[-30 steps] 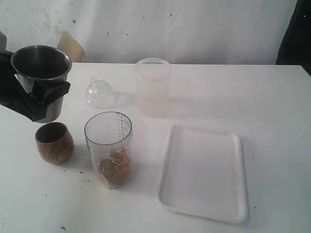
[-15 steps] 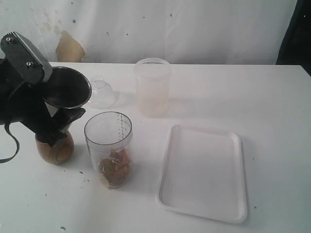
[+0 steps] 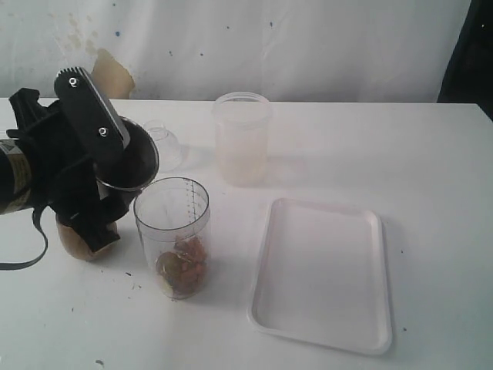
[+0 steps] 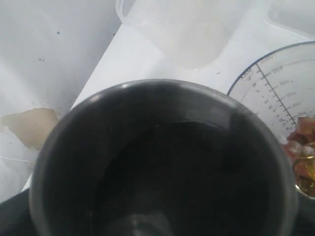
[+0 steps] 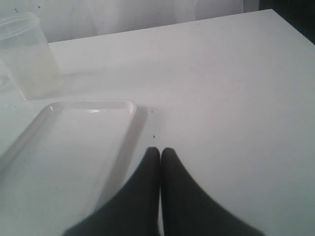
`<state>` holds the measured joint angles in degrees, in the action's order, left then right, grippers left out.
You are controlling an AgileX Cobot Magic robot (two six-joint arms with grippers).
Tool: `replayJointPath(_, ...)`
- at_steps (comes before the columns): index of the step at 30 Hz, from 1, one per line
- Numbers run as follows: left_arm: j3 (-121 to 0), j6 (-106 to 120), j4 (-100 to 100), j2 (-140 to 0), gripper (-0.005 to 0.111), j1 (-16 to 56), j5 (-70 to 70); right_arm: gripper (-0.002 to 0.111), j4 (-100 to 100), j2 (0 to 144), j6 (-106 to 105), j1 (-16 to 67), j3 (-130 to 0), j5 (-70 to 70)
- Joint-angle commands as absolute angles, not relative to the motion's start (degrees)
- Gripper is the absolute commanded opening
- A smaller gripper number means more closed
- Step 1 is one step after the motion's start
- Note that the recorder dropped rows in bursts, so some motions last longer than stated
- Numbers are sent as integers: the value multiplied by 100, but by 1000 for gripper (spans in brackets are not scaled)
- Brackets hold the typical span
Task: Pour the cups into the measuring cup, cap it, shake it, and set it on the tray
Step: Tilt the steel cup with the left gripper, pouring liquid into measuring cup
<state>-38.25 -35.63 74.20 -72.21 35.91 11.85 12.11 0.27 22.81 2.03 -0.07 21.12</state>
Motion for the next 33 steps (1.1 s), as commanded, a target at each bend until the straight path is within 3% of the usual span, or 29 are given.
replayJointPath(1, -4013, -3548, 7676, -7137, 0, 3815, 1575, 0, 1227, 0, 2295, 229, 0, 2091)
replayJointPath(33, -4076, -2954, 8145, -7137, 0, 3845, 1772, 0, 1227, 0, 2295, 229, 0, 2091)
